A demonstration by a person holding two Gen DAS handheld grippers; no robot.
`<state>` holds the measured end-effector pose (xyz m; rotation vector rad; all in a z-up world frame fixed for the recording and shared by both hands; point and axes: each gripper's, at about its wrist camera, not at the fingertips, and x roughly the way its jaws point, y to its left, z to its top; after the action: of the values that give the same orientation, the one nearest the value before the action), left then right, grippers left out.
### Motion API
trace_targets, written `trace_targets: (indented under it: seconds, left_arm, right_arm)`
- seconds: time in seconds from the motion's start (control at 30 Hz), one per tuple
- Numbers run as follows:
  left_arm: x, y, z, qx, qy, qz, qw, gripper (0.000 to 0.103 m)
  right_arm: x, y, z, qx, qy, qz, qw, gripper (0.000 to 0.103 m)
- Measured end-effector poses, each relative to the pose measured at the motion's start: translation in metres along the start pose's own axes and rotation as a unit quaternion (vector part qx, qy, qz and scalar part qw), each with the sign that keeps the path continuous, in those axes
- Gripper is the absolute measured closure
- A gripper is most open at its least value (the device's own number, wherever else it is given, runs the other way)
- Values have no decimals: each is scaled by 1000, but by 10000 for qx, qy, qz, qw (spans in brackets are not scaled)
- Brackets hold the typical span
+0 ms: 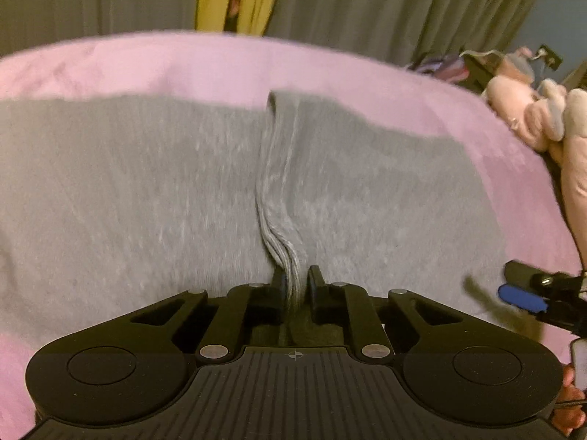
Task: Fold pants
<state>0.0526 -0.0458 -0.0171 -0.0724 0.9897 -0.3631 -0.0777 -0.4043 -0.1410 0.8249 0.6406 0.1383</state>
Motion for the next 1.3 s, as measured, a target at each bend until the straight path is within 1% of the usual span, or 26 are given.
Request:
trace_targets:
  seconds: [0.07,0.1,0.17,0.2,0.23,0.27,0.3,0.33,0.37,0.4,0.43,0.5,0.57,0.73,0.77,0.8,0.9,1.0,1.13,1.2,1.3]
  left_arm:
    - [-3,-5,2,153,-28,103,9998,89]
    - [-2,-7,0,265,-11,238,9994,89]
    - [9,-12,-3,550,155,598,9966,88]
    - [14,-14,-5,657,232,685,9952,83]
    - [15,-18,-8,782,193,785,9937,81]
    - [12,-21,-10,959,118,873,9915,76]
    - [10,-25,-12,1121,66,990,9887,65]
    - [7,-27,-14,1199,31,1125,9864,58]
    - [5,-26,-14,1215,5,1231,9849,48]
    - [1,-23,-13,1150,11,1254,9854,41]
    - [-4,-17,-12,1015,33,1220,9873,37]
    - [-15,0,-10,614,103,1109,9919,15]
    - [-22,14,-11,248,184,1107,9934,8]
    - [-32,48,-20,-447,265,1265,9906,8]
    - [-35,54,-20,-654,245,1197,9903,8]
    - [-37,59,-20,-823,163,1093,9905,8]
    - [-47,68,-19,-1162,-315,809,9894,7]
    - [-47,67,-14,-1216,-481,724,9888,7]
    - [-41,67,-6,-1360,-530,327,9887,7]
    - [-34,63,1,-1356,-523,172,9892,7]
    - [-23,53,17,-1160,-708,99,9907,7]
  right_arm:
    - [1,3,-1,-70,-15,-67,10000,19]
    - [2,5,-1,-131,-12,-109,9999,19]
    - [4,8,-2,-246,20,-167,9996,17]
    - [6,9,-2,-286,33,-193,9994,15]
    - [8,11,-2,-327,46,-226,9992,14]
    - [9,13,-3,-385,60,-255,9989,13]
    - [10,15,-3,-451,71,-289,9985,12]
    - [11,18,-4,-526,74,-339,9980,12]
    - [12,20,-5,-597,76,-387,9974,11]
    - [13,21,-6,-649,81,-415,9970,10]
    - [13,22,-6,-682,86,-430,9967,9]
    - [15,22,-5,-690,91,-441,9966,7]
    - [16,22,-5,-639,79,-420,9970,6]
    - [19,25,-9,-680,11,-491,9965,4]
    - [19,26,-10,-701,-11,-522,9962,4]
    - [20,26,-11,-715,-24,-549,9959,4]
    - [23,28,-11,-758,-16,-641,9951,4]
    - [26,32,-13,-892,1,-762,9931,4]
    - [29,38,-16,-1066,-47,-914,9901,4]
    - [26,41,-18,-1114,-210,-960,9889,4]
    - [21,47,-21,-1236,-555,-1203,9834,4]
